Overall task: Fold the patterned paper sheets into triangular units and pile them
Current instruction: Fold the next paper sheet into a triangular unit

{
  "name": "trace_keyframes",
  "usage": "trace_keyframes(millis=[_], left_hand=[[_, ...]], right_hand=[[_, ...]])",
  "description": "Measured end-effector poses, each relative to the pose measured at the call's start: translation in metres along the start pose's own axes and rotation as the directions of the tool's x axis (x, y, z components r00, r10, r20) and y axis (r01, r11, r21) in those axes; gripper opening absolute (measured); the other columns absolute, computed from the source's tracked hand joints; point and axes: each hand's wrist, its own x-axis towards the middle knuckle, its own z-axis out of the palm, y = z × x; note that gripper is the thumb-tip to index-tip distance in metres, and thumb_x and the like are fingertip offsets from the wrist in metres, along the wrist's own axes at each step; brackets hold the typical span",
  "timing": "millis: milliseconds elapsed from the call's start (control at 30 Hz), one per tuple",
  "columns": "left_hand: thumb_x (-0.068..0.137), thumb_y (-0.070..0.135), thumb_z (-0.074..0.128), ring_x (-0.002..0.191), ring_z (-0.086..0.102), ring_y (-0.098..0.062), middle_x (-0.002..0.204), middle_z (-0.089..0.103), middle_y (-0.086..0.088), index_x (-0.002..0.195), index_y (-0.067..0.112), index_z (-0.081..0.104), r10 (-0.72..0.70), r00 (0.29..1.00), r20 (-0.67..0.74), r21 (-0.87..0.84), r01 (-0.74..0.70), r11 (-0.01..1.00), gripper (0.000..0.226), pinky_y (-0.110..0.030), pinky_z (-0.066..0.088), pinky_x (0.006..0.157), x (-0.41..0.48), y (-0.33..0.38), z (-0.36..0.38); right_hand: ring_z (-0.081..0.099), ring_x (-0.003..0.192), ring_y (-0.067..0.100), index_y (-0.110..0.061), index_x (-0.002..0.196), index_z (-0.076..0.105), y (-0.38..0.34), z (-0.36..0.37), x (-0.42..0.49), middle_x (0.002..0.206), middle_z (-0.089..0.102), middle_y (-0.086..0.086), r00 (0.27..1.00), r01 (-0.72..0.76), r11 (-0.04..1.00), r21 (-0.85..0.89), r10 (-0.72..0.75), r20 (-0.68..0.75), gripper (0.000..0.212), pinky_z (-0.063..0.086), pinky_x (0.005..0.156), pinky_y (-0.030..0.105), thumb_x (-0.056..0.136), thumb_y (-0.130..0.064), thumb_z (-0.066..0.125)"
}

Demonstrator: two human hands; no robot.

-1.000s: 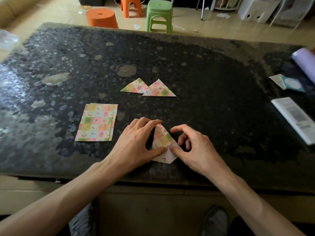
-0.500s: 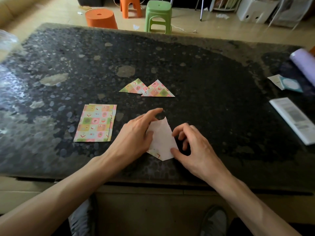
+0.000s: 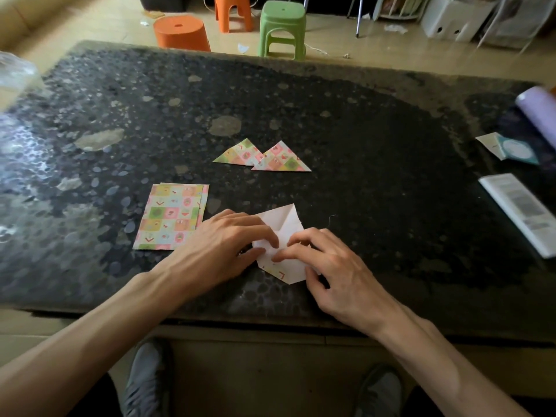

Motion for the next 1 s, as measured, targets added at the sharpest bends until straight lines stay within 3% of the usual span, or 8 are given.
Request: trace_keyframes(millis=[67,233,400,600,767,1000], left_hand=[[0.095,0.043,0.060,0.108,0.066,-0.008,0.119,0.069,0.018,0.111,0.039,0.071,0.002,1.000,0.024,-0.014,-0.001,1.000,0.020,-0.039,0.050,0.097,-0.003,0.000,-0.003],[0.096,0.070,0.046,0.130,0.054,-0.008,0.141,0.056,0.016,0.127,0.044,0.067,0.067,0.993,0.101,0.095,-0.077,0.993,0.045,-0.032,0.046,0.106,-0.016,0.001,-0.001],[0.100,0.059,0.046,0.120,0.063,-0.016,0.134,0.065,0.007,0.123,0.037,0.071,0.115,0.992,0.054,0.155,-0.123,0.980,0.040,-0.035,0.050,0.098,-0.016,0.002,0.004],[0.105,0.047,0.045,0.121,0.064,-0.020,0.136,0.065,0.001,0.120,0.032,0.070,0.195,0.979,0.059,0.212,-0.203,0.956,0.033,-0.039,0.052,0.098,-0.018,0.002,0.000],[0.103,0.054,0.050,0.119,0.066,-0.016,0.136,0.066,0.005,0.120,0.035,0.073,0.175,0.984,0.045,0.172,-0.180,0.968,0.034,-0.035,0.050,0.099,-0.017,-0.002,0.004],[0.106,0.046,0.049,0.121,0.066,-0.015,0.126,0.072,0.008,0.113,0.028,0.074,0.242,0.970,-0.007,0.189,-0.237,0.953,0.032,-0.039,0.053,0.094,-0.018,0.003,0.003]], right_hand=[[0.047,0.121,0.008,-0.035,0.121,0.068,0.003,0.001,-0.001,0.128,0.051,-0.013,1.000,0.018,1.000,-0.014,-0.018,0.009,0.046,0.049,0.097,0.033,0.092,0.000,0.059],[0.045,0.120,0.007,-0.031,0.117,0.071,0.005,0.002,-0.001,0.125,0.051,-0.014,0.999,0.029,1.000,-0.007,-0.028,0.041,0.032,0.046,0.098,0.034,0.092,-0.014,0.060],[0.045,0.119,0.004,-0.032,0.116,0.072,0.004,0.001,0.000,0.121,0.053,-0.018,1.000,-0.006,1.000,0.030,0.005,0.027,0.026,0.044,0.099,0.027,0.091,-0.035,0.066],[0.046,0.117,0.004,-0.034,0.119,0.071,0.006,-0.002,0.000,0.122,0.053,-0.017,0.999,-0.017,0.999,0.029,0.016,0.039,0.033,0.045,0.100,0.027,0.088,-0.046,0.070],[0.046,0.118,0.004,-0.036,0.120,0.069,0.007,0.000,0.000,0.122,0.052,-0.017,0.999,-0.002,1.000,-0.016,0.003,0.043,0.031,0.044,0.100,0.027,0.092,-0.048,0.069],[0.047,0.115,0.004,-0.034,0.117,0.071,0.007,0.002,0.001,0.120,0.052,-0.018,1.000,-0.005,1.000,-0.018,0.005,0.010,0.028,0.045,0.097,0.023,0.093,-0.048,0.067]])
